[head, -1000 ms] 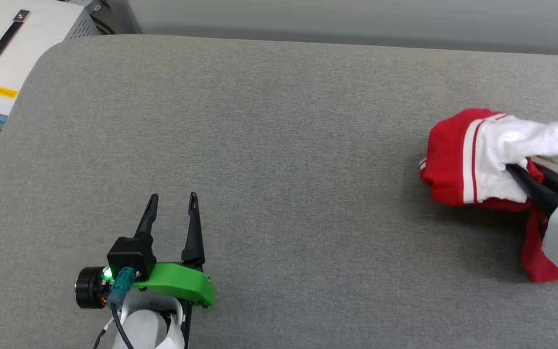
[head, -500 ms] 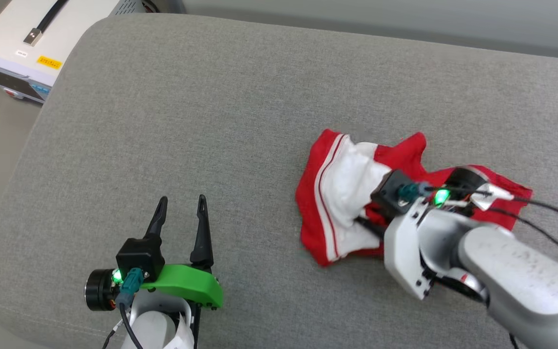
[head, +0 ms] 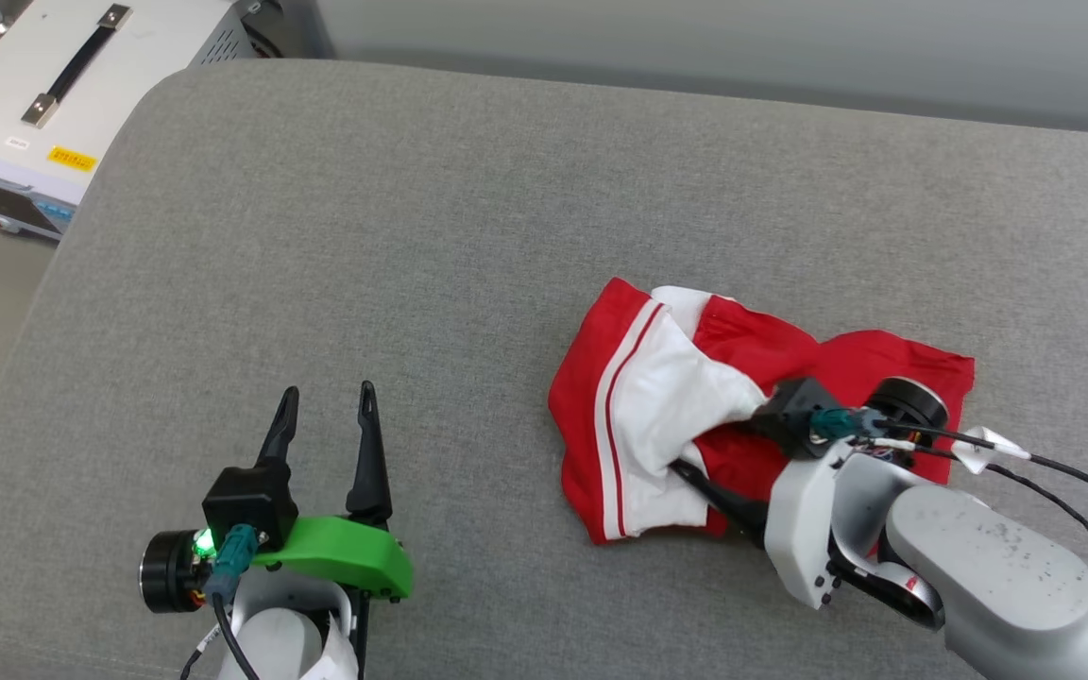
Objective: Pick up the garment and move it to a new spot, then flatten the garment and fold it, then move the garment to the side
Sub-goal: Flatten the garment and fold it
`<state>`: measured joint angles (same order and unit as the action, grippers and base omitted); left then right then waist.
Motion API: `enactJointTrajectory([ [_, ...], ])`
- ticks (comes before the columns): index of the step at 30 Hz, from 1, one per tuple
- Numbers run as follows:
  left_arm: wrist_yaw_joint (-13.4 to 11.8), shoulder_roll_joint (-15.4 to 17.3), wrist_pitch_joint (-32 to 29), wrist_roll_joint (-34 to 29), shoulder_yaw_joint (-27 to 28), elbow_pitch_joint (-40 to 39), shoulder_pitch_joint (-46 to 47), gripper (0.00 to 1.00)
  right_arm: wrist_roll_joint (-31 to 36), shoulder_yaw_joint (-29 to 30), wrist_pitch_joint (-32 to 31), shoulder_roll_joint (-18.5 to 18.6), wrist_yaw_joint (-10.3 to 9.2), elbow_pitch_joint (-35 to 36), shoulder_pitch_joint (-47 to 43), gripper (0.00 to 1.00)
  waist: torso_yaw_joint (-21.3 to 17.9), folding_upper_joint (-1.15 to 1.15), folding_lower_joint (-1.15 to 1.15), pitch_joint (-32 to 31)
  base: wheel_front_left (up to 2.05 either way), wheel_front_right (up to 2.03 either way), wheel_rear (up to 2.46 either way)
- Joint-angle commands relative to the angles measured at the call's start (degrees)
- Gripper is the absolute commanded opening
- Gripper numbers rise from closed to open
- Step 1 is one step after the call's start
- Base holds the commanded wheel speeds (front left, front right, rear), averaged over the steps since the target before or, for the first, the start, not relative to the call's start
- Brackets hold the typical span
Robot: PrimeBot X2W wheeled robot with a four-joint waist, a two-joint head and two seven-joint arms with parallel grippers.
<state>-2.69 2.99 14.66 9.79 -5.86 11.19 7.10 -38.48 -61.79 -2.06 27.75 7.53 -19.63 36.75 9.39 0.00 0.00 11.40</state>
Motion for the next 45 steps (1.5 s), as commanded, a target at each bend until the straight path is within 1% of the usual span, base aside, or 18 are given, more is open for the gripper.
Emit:
enactJointTrajectory([
  [1,0.4,-0.1,0.3,-0.6,0.5,-0.3,-0.7,1.0,0.6,2.0,2.2,0.6,-0.04,0.3,-1.9,1.0,-1.6,0.0,0.0,-1.7,0.0,0.0,0.0],
  [2,0.7,-0.1,0.3,-1.1,1.2,-0.8,-1.2,1.0,1.5,8.0,6.4,1.2,-0.04,1.0,-5.5,1.0,-2.4,0.0,0.0,-2.8,0.0,0.0,0.0],
  [5,0.9,-0.1,0.3,-1.6,1.9,-1.4,-1.9,1.0,3.9,15.9,10.2,1.0,-0.04,1.8,-10.0,1.0,-3.4,0.0,0.0,-3.7,0.0,0.0,0.0],
  [8,1.2,-0.1,0.3,-2.2,2.3,-1.9,-2.6,1.0,6.7,24.2,12.7,-0.7,-0.04,2.6,-15.0,1.0,-4.2,0.0,0.0,-4.3,0.0,0.0,0.0],
  [12,2.1,-0.1,0.3,-3.3,3.0,-2.5,-2.5,1.0,13.3,36.4,15.2,-4.4,-0.04,3.8,-21.4,1.0,-5.3,0.0,0.0,-4.9,0.0,0.0,0.0],
  [15,3.6,0.7,0.3,-4.3,3.3,-3.0,-0.8,1.0,19.2,45.5,16.2,-8.4,-0.04,5.6,-26.1,1.0,-5.8,0.0,0.0,-5.1,0.0,0.0,0.0],
  [17,5.0,1.7,0.3,-4.9,3.2,-3.1,1.3,1.0,22.0,49.8,16.5,-11.1,-0.04,7.0,-28.8,1.0,-6.2,0.0,0.0,-5.1,0.0,0.0,0.0],
  [19,6.5,2.6,0.3,-5.1,2.6,-2.9,4.1,1.0,24.7,52.7,16.6,-13.1,-0.04,8.2,-30.9,1.0,-6.5,0.0,0.0,-5.0,0.0,0.0,0.0],
  [22,8.6,4.5,0.3,-4.6,1.0,-1.1,9.2,1.0,27.4,54.8,16.6,-15.2,-0.04,9.5,-33.0,1.0,-7.1,0.0,0.0,-4.6,0.0,0.0,0.0],
  [24,9.5,6.4,-0.6,-3.9,-1.3,1.0,13.6,1.0,29.0,55.3,16.7,-16.0,-0.04,10.2,-33.6,1.0,-7.6,0.0,0.0,-4.3,0.0,0.0,0.0],
  [26,10.0,8.3,-3.4,-2.4,-4.2,2.6,18.5,1.0,29.9,55.7,16.7,-16.8,-0.04,10.6,-33.7,1.0,-8.2,0.0,0.0,-3.8,0.0,0.0,0.0],
  [28,10.1,10.4,-7.2,0.6,-8.6,3.7,23.3,1.0,30.3,55.8,16.7,-17.2,-0.04,10.9,-33.5,1.0,-8.8,0.0,0.0,-3.4,0.0,0.0,0.0],
  [30,10.1,12.9,-12.0,5.6,-14.4,4.2,28.4,1.0,30.7,56.1,16.7,-17.5,-0.04,11.1,-33.1,1.0,-9.4,0.0,0.0,-2.8,0.0,0.0,0.0],
  [32,10.1,14.6,-16.8,10.5,-19.1,4.3,31.9,1.0,31.0,56.3,16.7,-17.5,-0.04,11.2,-32.7,1.0,-9.9,0.0,0.0,-2.3,0.0,0.0,0.0],
  [37,10.2,19.2,-32.8,24.7,-32.8,2.2,39.0,1.0,31.8,56.6,16.8,-17.5,-0.04,11.4,-32.0,1.0,-11.0,0.0,0.0,-0.8,0.0,0.0,0.0],
  [40,10.2,22.6,-42.3,31.5,-41.2,-0.1,41.7,1.0,32.0,56.6,16.8,-17.5,-0.04,11.4,-31.6,1.0,-11.7,0.0,0.0,0.2,0.0,0.0,0.0],
  [42,10.2,24.4,-46.7,34.9,-45.7,-1.4,42.7,1.0,32.2,56.5,16.9,-17.5,-0.04,11.5,-31.1,1.0,-12.2,0.0,0.0,1.0,0.0,0.0,0.0],
  [45,10.2,26.6,-50.8,38.8,-51.4,-3.6,43.2,1.0,32.3,56.3,16.9,-17.5,-0.04,11.6,-30.5,1.0,-13.0,0.0,0.0,2.2,0.0,0.0,0.0],
])
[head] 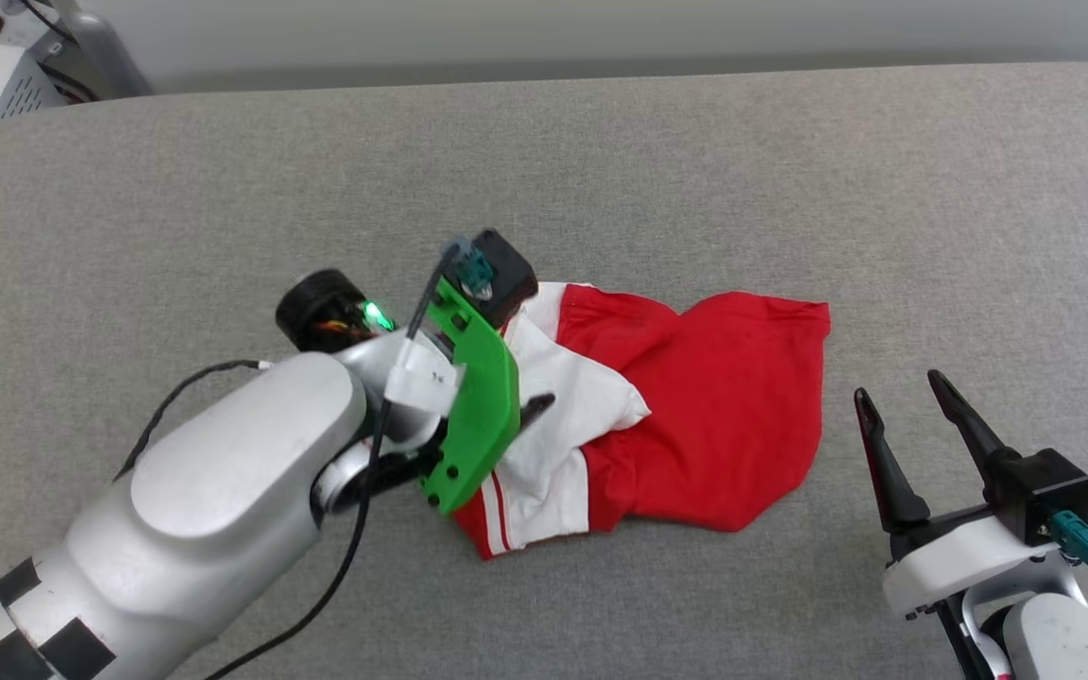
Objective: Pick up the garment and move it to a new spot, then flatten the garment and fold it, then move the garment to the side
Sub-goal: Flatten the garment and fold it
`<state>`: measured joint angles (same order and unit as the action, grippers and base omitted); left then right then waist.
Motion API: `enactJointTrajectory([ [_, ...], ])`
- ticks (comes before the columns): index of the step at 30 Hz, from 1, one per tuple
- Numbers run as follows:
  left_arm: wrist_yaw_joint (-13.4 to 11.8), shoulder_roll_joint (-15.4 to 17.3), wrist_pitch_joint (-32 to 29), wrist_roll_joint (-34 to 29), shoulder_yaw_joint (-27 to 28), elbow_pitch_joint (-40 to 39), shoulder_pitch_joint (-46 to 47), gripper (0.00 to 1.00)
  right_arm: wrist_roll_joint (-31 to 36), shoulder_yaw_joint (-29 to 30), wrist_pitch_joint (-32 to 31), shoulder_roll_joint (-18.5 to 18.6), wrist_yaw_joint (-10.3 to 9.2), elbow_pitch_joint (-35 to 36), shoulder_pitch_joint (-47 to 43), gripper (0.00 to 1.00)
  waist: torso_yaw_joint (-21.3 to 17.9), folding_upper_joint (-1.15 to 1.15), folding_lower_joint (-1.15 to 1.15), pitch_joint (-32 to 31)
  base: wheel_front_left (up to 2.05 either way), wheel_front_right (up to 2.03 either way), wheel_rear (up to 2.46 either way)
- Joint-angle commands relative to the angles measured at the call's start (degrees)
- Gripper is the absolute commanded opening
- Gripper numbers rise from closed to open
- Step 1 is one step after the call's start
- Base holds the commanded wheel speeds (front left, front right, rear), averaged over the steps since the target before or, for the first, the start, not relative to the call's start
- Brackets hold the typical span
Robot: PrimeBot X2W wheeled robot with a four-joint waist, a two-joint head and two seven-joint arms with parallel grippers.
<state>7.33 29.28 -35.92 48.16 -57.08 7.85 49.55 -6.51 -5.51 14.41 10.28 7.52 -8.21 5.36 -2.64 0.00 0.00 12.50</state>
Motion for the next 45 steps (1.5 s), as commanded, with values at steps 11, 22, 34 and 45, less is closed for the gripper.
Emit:
enactJointTrajectory([
  [11,0.1,3.1,-2.1,3.8,-15.1,1.0,-2.6,1.0,0.3,0.1,0.6,-0.2,-0.03,0.0,2.8,1.0,-2.4,0.0,0.0,5.5,0.0,0.0,0.0],
  [22,0.2,-0.3,2.9,0.1,-16.2,5.7,-4.5,0.0,0.5,1.1,0.6,0.6,-0.03,-0.6,3.4,1.0,-1.1,0.0,0.0,4.9,0.0,0.0,0.0],
  [34,-4.8,-0.6,29.9,1.7,-5.1,1.2,-4.1,0.0,0.4,3.0,0.6,0.0,-0.03,-0.8,1.1,1.0,2.6,0.0,0.0,1.3,0.0,0.0,0.0],
  [45,-16.0,2.8,47.7,7.4,6.1,7.8,-18.7,0.0,0.4,5.0,0.6,0.0,-0.03,-1.1,0.0,1.0,3.1,0.0,0.0,1.2,0.0,0.0,0.0],
])
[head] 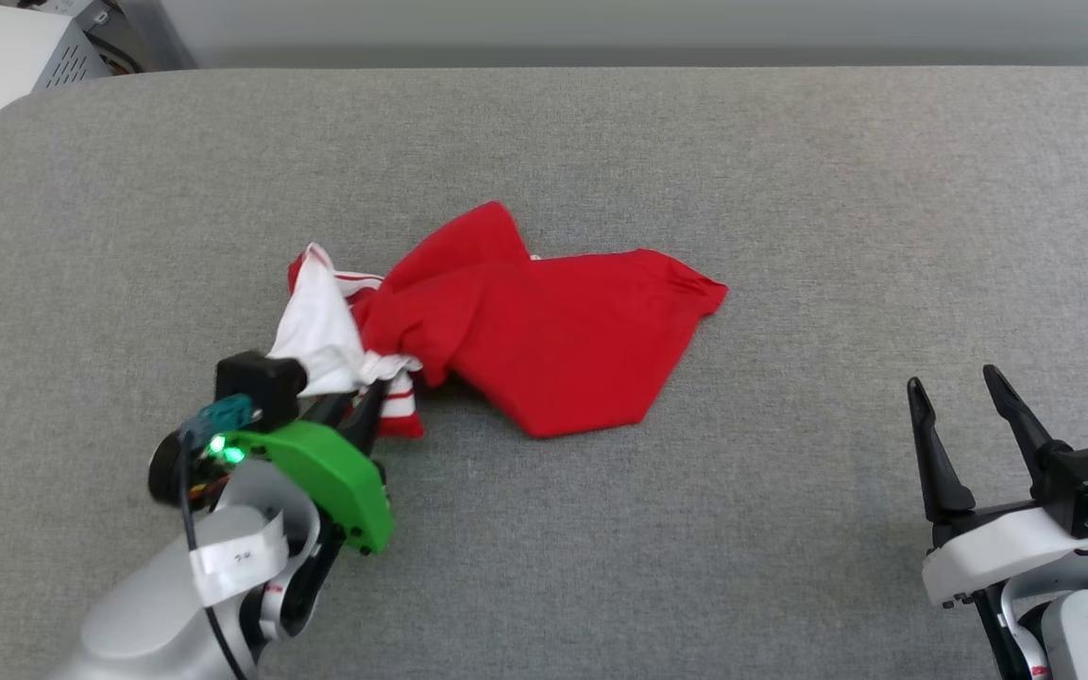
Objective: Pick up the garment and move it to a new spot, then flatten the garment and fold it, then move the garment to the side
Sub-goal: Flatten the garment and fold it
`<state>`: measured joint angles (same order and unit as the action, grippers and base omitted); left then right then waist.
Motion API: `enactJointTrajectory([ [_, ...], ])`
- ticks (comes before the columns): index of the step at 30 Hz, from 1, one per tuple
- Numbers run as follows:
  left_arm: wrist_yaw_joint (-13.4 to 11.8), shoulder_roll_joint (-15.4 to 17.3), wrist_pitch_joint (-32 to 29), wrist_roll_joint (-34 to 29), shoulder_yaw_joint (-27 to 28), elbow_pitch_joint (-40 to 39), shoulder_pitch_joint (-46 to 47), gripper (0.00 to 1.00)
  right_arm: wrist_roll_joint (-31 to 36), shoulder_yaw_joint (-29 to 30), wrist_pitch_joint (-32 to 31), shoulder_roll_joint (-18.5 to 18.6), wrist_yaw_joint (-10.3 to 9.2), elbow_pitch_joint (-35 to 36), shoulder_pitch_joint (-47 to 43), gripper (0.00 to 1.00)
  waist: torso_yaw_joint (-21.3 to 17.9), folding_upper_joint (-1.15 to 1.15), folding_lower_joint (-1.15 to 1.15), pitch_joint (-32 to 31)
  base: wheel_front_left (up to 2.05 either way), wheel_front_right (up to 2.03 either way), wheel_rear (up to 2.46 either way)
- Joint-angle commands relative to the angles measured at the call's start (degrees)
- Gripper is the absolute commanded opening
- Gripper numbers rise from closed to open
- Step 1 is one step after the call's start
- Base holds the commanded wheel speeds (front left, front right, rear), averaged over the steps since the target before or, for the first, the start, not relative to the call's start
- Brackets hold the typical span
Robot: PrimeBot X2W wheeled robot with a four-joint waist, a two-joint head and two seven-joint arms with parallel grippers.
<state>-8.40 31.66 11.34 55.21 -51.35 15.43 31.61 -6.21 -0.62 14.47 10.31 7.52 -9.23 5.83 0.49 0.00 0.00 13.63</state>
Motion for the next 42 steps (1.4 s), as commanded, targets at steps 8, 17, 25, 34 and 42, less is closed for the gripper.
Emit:
enactJointTrajectory([
  [8,-1.7,-0.5,3.3,3.0,4.7,8.0,-10.6,0.0,0.4,0.4,0.5,-0.1,-0.03,-0.5,-0.9,1.0,-0.3,0.0,0.0,-0.3,0.0,0.0,0.0],
  [17,-3.5,-3.0,3.6,-1.3,8.1,8.8,-14.7,1.0,0.6,1.4,0.5,-0.3,-0.03,-1.0,-2.1,1.0,1.2,0.0,0.0,-3.2,0.0,0.0,0.0],
  [25,-8.6,0.4,3.6,-9.8,16.2,-2.1,-20.8,1.0,0.6,2.4,0.5,-0.6,-0.03,-0.8,-4.1,1.0,2.7,0.0,0.0,-6.6,0.0,0.0,0.0],
  [34,-12.9,10.0,0.7,-14.4,19.5,-15.2,-18.8,1.0,0.7,2.1,0.5,-1.0,-0.03,-0.5,-4.3,1.0,2.6,0.0,0.0,-6.9,0.0,0.0,0.0],
  [42,-6.3,13.0,-8.9,-16.5,17.6,-22.1,-4.1,1.0,0.4,0.9,0.5,-0.5,-0.03,-0.3,-2.1,1.0,0.7,0.0,0.0,-4.6,0.0,0.0,0.0],
])
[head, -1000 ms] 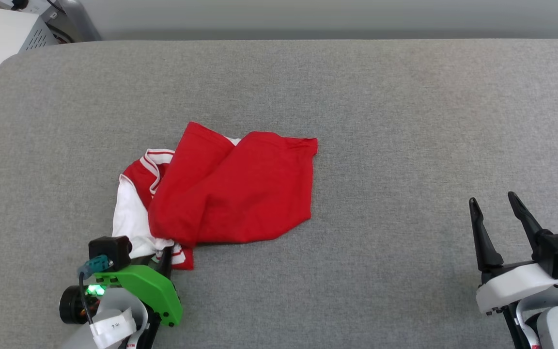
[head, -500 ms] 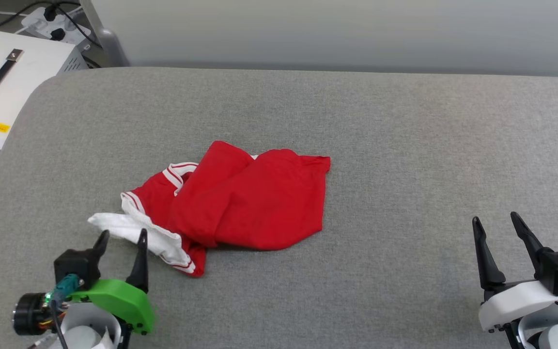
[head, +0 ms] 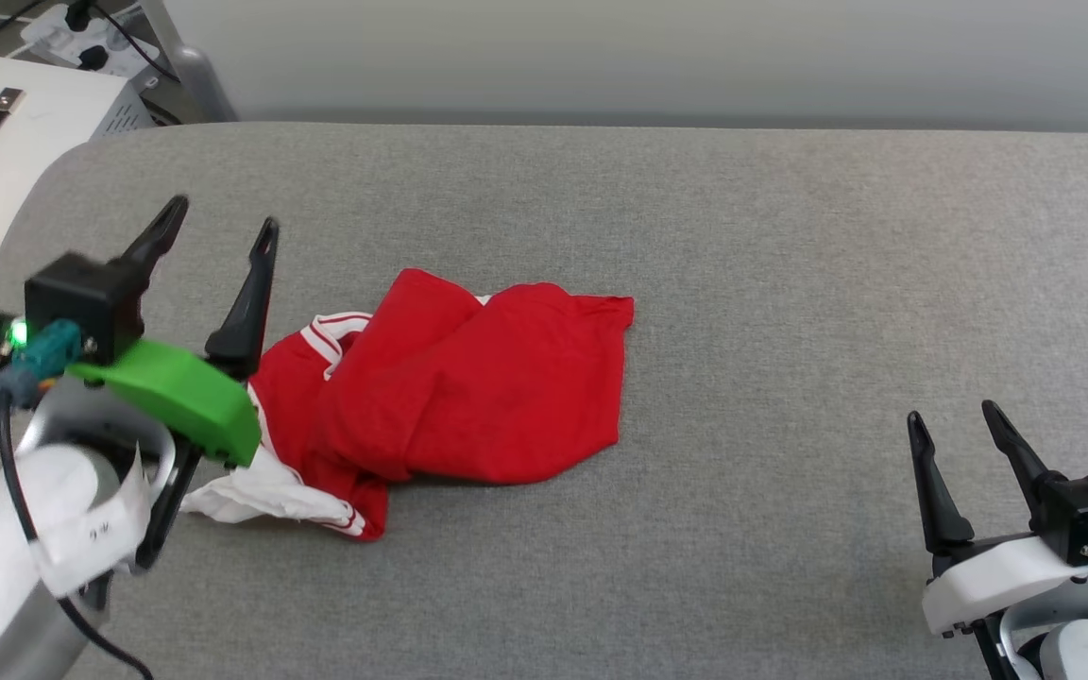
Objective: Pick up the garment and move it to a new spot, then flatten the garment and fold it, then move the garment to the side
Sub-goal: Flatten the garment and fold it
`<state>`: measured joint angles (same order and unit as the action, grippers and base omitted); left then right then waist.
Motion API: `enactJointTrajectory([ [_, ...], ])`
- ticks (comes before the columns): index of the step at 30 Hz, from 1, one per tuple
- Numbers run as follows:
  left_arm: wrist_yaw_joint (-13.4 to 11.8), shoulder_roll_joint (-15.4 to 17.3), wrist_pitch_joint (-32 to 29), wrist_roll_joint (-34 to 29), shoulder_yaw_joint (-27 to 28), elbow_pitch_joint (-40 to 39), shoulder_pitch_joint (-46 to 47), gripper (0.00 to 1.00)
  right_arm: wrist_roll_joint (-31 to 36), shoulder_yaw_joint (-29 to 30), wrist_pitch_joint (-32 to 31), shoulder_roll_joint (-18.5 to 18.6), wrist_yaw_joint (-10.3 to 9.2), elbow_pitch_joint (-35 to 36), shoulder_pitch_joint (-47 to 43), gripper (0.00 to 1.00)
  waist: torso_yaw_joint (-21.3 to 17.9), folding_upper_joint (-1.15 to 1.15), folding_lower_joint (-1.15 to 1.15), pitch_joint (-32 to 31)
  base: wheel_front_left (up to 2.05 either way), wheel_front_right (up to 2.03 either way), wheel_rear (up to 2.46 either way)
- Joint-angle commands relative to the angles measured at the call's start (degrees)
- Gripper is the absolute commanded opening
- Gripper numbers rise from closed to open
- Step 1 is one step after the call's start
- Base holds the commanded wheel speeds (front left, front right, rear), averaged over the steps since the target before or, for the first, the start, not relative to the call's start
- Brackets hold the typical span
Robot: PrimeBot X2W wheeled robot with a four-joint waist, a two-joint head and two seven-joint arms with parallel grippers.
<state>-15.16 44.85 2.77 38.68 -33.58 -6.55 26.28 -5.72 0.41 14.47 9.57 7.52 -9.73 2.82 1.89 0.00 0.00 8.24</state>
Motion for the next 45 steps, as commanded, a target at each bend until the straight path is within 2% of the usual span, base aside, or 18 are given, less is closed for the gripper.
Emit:
enactJointTrajectory([
  [1,1.9,-0.5,-1.7,0.5,-0.6,0.1,3.1,1.0,-0.1,-0.2,0.5,0.4,-0.03,0.2,1.2,1.0,-1.0,0.0,0.0,1.0,0.0,0.0,0.0],
  [6,11.7,-3.1,-12.6,3.0,-5.8,3.3,13.7,1.0,0.1,-1.0,0.5,0.7,-0.03,0.1,3.0,1.0,-2.5,0.0,0.0,2.7,0.0,0.0,0.0],
  [9,16.3,-4.8,-21.0,4.7,-10.0,5.7,17.6,1.0,0.2,-1.3,0.5,0.7,-0.03,0.2,3.9,1.0,-3.3,0.0,0.0,3.6,0.0,0.0,0.0],
  [10,19.4,-6.7,-29.0,6.1,-14.2,8.2,20.7,1.0,0.3,-1.6,0.5,0.7,-0.03,0.4,4.9,1.0,-4.1,0.0,0.0,4.9,0.0,0.0,0.0],
  [13,21.0,-7.8,-35.1,7.2,-17.5,10.6,22.8,1.0,0.5,-1.8,0.5,0.6,-0.03,0.6,5.8,1.0,-4.8,0.0,0.0,6.4,0.0,0.0,0.0],
  [18,22.2,-8.6,-39.9,7.7,-22.1,15.6,24.7,1.0,0.5,-2.2,0.5,0.7,-0.03,0.8,7.4,1.0,-6.0,0.0,0.0,9.1,0.0,0.0,0.0],
  [25,22.6,-9.6,-41.6,8.5,-28.6,22.4,24.0,1.0,0.7,-2.4,0.5,0.8,-0.03,0.7,9.1,1.0,-7.0,0.0,0.0,12.1,0.0,0.0,0.0],
  [30,22.6,-10.1,-41.9,10.1,-35.5,25.1,22.4,1.0,0.7,-2.6,0.5,0.8,-0.03,0.4,9.7,1.0,-7.4,0.0,0.0,12.8,0.0,0.0,0.0],
  [31,22.6,-10.1,-41.5,9.9,-36.4,25.6,22.4,0.39,0.7,-2.5,0.5,0.8,-0.03,0.3,9.7,1.0,-7.5,0.0,0.0,12.8,0.0,0.0,0.0],
  [32,22.6,-10.1,-40.9,9.7,-37.0,25.9,22.5,0.01,0.7,-2.4,0.5,0.9,-0.03,0.3,9.7,1.0,-7.4,0.0,0.0,12.7,0.0,0.0,0.0],
  [36,22.6,-10.3,-34.4,8.4,-37.3,26.9,25.0,0.0,0.7,-1.4,0.5,1.0,-0.03,0.4,9.4,1.0,-7.0,0.0,0.0,11.6,0.0,0.0,0.0],
  [41,22.6,-10.9,-23.6,6.4,-33.6,27.1,30.1,0.0,0.7,-0.4,0.5,0.9,-0.03,0.8,8.7,1.0,-6.9,0.0,0.0,9.4,0.0,0.0,0.0],
  [45,22.4,-12.3,-17.9,4.8,-30.9,26.0,34.1,0.0,0.7,0.0,0.5,1.0,-0.03,1.0,8.1,1.0,-7.0,0.0,0.0,8.4,0.0,0.0,0.0],
])
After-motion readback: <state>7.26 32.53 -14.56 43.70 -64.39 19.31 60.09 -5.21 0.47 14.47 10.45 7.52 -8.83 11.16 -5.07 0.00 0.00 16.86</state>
